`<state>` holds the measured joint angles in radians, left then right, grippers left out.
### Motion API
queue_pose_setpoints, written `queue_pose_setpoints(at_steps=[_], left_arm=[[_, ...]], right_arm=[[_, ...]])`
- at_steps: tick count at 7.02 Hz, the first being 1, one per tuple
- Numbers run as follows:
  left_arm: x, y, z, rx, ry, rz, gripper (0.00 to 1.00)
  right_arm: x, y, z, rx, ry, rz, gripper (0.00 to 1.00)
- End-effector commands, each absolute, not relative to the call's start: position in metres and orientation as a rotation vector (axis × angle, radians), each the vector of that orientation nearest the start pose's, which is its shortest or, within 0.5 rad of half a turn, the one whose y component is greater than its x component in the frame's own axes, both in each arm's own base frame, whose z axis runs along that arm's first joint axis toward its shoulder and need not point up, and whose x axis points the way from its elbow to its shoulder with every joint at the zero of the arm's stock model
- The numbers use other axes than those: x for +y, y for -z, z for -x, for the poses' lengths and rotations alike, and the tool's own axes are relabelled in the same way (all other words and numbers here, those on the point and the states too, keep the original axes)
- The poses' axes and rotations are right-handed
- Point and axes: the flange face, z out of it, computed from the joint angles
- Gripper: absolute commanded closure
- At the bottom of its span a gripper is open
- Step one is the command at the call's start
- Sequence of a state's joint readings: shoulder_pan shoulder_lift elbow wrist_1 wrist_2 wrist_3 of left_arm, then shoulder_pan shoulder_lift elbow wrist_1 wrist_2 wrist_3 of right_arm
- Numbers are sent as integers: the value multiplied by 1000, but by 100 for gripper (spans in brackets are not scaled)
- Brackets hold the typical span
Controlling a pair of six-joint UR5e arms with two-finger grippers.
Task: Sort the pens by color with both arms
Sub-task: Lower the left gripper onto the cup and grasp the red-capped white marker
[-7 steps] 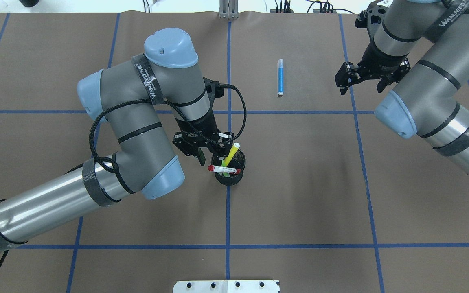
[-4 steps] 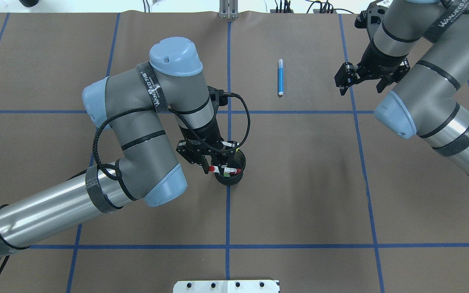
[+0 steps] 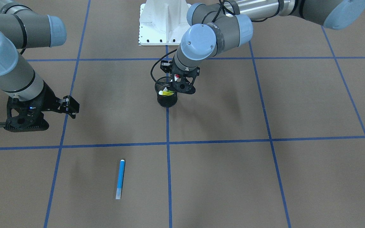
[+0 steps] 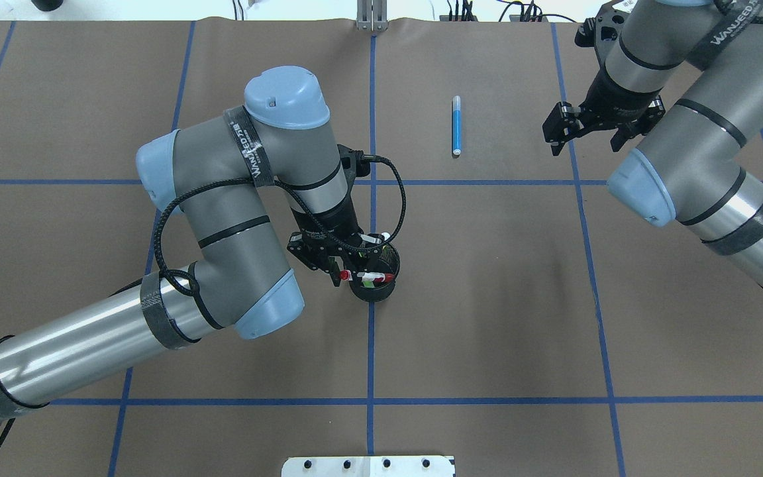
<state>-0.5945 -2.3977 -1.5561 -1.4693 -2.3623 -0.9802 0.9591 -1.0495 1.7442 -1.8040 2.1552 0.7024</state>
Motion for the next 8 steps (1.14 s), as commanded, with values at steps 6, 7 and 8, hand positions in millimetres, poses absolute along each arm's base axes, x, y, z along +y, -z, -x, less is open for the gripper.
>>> queue_pose_setpoints(at_steps=[6,7,8], left_arm=[[-439,-143,-543,1001,-299,234,83],[-434,-132,-536,1021,-309,222,83],[-427,-118,-524,1048,-319,208,87]], right_arm=[[-569,-310,303,-729,49,-6,1],[-568,-309,303,-729,51,-7,1],[-568,-309,303,-729,51,-7,1]])
